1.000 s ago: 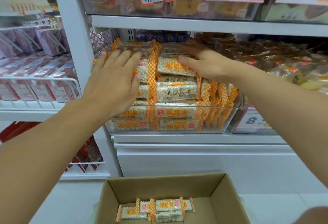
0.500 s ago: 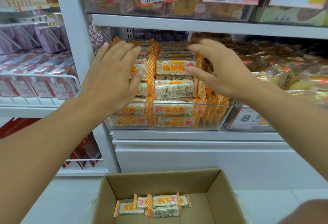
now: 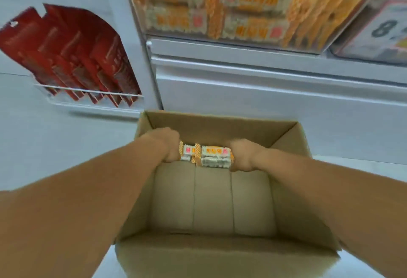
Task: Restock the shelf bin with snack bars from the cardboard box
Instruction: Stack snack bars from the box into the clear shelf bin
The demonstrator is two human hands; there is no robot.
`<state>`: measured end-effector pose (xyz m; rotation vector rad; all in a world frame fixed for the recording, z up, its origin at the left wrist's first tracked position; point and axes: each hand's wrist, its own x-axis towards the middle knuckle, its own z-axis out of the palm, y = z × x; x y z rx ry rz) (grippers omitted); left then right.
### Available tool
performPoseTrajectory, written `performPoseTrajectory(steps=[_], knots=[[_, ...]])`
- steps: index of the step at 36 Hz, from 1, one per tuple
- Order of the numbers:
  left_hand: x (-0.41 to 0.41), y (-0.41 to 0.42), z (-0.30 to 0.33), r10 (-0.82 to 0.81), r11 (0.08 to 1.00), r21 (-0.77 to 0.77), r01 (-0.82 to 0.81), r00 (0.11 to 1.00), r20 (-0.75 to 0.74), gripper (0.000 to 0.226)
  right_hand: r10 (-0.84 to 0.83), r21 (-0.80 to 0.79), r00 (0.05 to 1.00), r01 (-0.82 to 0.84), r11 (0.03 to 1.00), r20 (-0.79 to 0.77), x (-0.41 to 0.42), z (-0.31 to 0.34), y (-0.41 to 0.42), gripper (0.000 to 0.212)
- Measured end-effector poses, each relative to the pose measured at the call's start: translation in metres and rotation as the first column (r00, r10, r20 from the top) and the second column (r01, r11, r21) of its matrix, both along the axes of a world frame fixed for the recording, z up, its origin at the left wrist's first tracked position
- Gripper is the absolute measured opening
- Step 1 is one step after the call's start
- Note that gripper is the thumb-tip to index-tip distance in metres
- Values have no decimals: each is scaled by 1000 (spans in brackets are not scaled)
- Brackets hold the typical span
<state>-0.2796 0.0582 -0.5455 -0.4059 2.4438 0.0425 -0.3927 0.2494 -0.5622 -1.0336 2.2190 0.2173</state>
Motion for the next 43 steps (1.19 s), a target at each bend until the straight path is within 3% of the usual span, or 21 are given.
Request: performPoseTrajectory(steps=[2,4,6,10,14,18,21,25,27,29,32,34,37,39,41,43], knots=[[7,-2,-41,111,991,77,-109,994,-20,65,-142,-42,990,142,989,2,2,-40,3,77],[11,-6,-70,102,991,88,-97,993,-55,76,-182,-42,983,183,982,27,7,-73,6,102],[11,-14,-93,94,993,87,-85,990,-107,76,-205,-101,979,206,973,17,6,-98,9,109],[0,-10,-122,78,992,110,-60,983,-165,67,-145,-230,973,102,968,-179,2,-123,9,81],[4,2,-148,133,983,154,-98,963,-235,60,-106,-235,990,82,969,-94,12,-140,9,73],[9,12,-150,166,970,223,-94,930,-329,53,-233,-339,967,254,906,102,13,-146,24,61],[11,16,-150,135,965,261,-39,923,-361,42,-226,-341,955,281,897,192,10,-141,35,51],[10,36,-146,102,936,352,-1,958,-268,39,-220,-310,953,279,909,210,2,-133,51,33],[11,49,-153,198,904,417,-95,957,-212,27,-350,-341,907,414,844,236,1,-135,61,28],[14,62,-162,349,830,505,-237,927,-138,33,-539,-367,767,641,674,349,3,-136,68,20],[21,79,-177,501,724,572,-386,864,-51,50,-710,-297,465,885,359,528,7,-137,74,21],[23,87,-182,637,607,612,-507,771,7,46,-745,-276,395,917,288,537,10,-135,75,29],[17,93,-173,864,290,690,-664,492,110,28,-748,-244,351,936,255,564,18,-133,70,31],[11,95,-160,908,26,743,-669,326,262,42,-725,-241,370,929,281,580,28,-129,59,31],[6,97,-150,868,-162,773,-614,285,408,53,-666,-239,439,896,375,603,37,-130,47,37],[3,99,-148,842,-190,800,-569,325,431,55,-562,-175,429,877,448,708,48,-123,35,39]])
